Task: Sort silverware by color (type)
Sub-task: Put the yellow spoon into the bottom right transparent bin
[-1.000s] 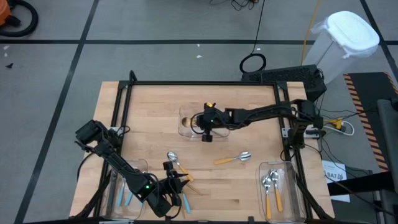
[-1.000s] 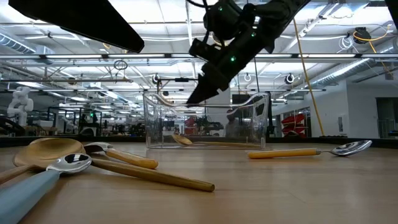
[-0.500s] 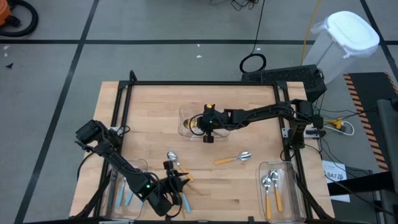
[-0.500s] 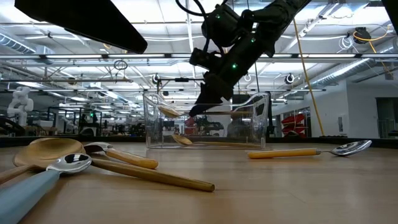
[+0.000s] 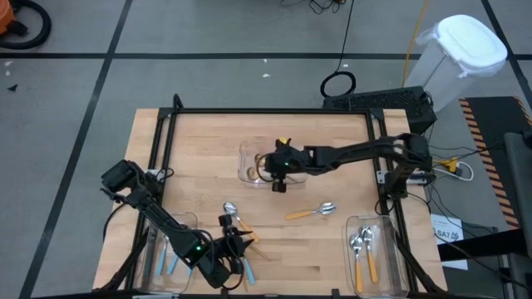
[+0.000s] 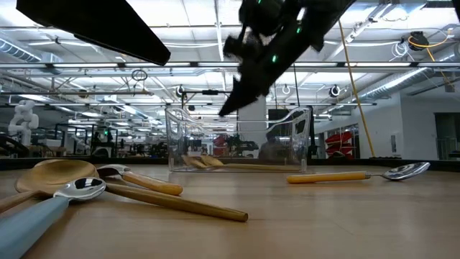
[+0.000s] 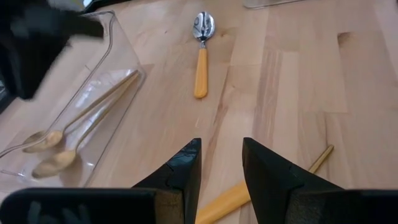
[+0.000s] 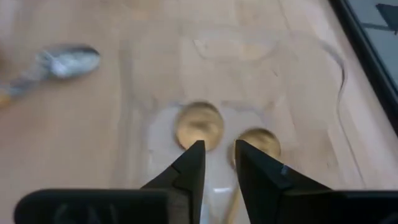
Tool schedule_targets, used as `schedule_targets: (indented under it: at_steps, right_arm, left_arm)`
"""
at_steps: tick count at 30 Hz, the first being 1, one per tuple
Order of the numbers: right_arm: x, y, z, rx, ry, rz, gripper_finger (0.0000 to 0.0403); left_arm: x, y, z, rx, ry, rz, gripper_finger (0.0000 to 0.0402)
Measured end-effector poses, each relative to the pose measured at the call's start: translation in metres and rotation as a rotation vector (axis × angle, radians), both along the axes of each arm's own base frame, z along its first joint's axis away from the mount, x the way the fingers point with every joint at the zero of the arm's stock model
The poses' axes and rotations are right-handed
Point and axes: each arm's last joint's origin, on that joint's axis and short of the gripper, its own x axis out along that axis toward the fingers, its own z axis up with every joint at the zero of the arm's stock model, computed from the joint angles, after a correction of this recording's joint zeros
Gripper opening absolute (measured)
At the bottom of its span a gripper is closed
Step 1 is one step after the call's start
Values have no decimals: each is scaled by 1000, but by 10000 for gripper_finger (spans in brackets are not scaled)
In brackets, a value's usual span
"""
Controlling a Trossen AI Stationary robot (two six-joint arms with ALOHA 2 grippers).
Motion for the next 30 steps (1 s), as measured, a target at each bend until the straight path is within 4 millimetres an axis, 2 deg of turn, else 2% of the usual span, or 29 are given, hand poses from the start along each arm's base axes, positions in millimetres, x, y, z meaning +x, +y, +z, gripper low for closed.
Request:
schedule_targets:
  at_steps: [4,7,9,16,20,24,30]
  right_arm:
    - [-13,27,27,46,-37,32,88]
    - [-24,59,43,84,-49,89,89]
    - [-31,82,46,111,-37,135,89]
    - [-54,171,37,116,1,254,89]
    - [-68,208,26,61,-13,249,89]
    - [-79,234,13,30,-6,250,89]
    - [-90,251,7,74,4,254,89]
  left_arm:
    - [0,0,0,0,0,0,117]
    - [0,0,0,0,1,-1,117]
    - [0,0,0,1,5,-2,117]
    - [0,-2,-2,-54,49,-47,117]
    - [-1,-3,-2,-87,65,-62,117]
    - [2,0,-2,-98,58,-47,117]
    - [10,9,-2,-123,45,0,117]
